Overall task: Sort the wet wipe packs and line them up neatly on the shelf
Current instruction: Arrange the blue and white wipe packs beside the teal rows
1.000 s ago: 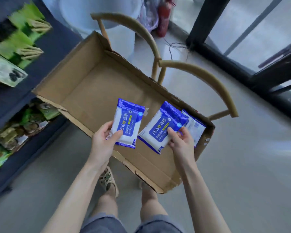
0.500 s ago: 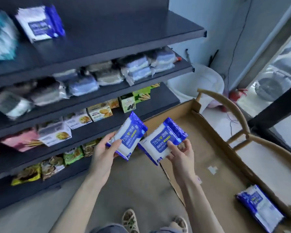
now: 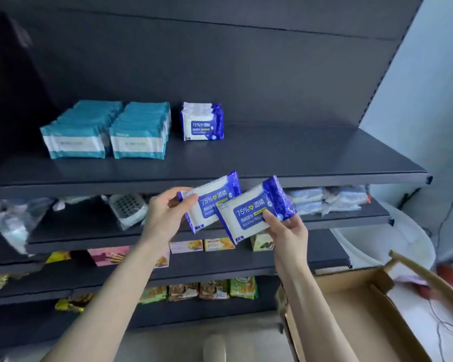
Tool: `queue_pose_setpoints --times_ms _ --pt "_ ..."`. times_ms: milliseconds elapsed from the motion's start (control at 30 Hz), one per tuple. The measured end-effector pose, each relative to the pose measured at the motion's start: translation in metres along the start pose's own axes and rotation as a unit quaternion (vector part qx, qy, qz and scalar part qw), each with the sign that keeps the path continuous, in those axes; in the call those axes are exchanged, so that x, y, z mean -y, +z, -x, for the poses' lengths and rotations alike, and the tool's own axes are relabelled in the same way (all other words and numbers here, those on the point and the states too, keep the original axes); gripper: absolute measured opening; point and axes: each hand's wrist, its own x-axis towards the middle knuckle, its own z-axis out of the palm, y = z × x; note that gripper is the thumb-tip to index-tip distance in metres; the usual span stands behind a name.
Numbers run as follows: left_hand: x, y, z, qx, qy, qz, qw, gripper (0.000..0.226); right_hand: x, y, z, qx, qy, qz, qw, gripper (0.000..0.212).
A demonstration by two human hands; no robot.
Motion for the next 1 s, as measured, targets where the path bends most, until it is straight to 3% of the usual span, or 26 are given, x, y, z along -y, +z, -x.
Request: queue_pose_setpoints --times_ms 233,467,700,900,1000 --pt "-0.038 -0.015 -0.116 -0.017 0.076 -0.083 0.993 0.011 0.018 0.081 -0.099 0.054 -0.029 0.019 0.998 0.022" --pt "-0.060 -0.013 -0.236 -0.004 0.114 -0.207 0.972 0.009 0.018 0.147 -0.192 0.064 -0.055 0.032 0.996 0.053" --pt "-0.056 -0.006 -0.326 0.068 0.109 -0.357 0.925 0.012 0.004 0.166 -0.257 0.099 -0.032 0.129 0.986 0.025" --pt "-0.048 0.006 -0.355 0.141 0.108 -0.431 0.885 0.003 -0.016 0.165 -0.280 0.078 -0.050 0.231 0.968 0.025" --pt "-0.044 0.005 -0.355 0.147 0.126 -0.427 0.883 0.018 -0.023 0.167 -0.285 0.081 -0.075 0.301 0.947 0.025"
